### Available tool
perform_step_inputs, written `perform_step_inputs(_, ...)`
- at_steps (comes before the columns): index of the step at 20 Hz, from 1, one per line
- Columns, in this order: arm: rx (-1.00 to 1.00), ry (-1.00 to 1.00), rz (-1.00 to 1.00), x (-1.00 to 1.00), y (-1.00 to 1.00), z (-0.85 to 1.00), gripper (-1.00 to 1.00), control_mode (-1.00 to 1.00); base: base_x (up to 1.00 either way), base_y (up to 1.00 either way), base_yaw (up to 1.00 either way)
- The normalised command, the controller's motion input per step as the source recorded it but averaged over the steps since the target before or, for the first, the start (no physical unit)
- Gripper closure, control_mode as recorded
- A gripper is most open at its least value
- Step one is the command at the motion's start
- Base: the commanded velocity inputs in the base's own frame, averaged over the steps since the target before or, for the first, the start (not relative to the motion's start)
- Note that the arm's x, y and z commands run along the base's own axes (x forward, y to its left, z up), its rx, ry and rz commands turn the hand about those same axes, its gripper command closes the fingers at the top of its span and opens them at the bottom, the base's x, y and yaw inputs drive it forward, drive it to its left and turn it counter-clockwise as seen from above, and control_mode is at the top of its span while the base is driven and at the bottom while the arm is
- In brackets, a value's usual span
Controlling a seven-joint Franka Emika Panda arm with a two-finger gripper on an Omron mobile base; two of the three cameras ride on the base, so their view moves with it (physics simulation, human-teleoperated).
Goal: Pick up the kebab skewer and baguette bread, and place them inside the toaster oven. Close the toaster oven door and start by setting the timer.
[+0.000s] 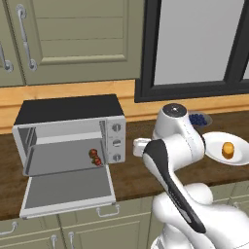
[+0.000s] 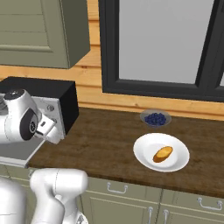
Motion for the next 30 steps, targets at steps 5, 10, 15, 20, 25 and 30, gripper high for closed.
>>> perform_step_inputs(5,0.00,0.08,-0.27,0.00,-1.00,0.04,-1.00,-1.00,0.00,0.00,0.00)
perform_step_inputs(10,0.00,0.14,-0.18,0.05,-1.00,0.01,-1.00,-1.00,0.00,0.00,0.00)
perform_step_inputs(15,0.00,0.11,-0.15,0.11,-1.00,0.00,-1.00,-1.00,0.00,0.00,0.00)
perform_step_inputs(20,0.00,0.03,-0.08,0.14,-1.00,0.00,-1.00,-1.00,0.00,0.00,0.00)
perform_step_inputs(25,0.00,0.09,-0.01,0.41,-1.00,-0.13,-1.00,-1.00,0.00,0.00,0.00)
perform_step_inputs(30,0.00,0.09,-0.05,0.66,-0.99,-0.22,-1.00,-1.00,0.00,0.00,0.00)
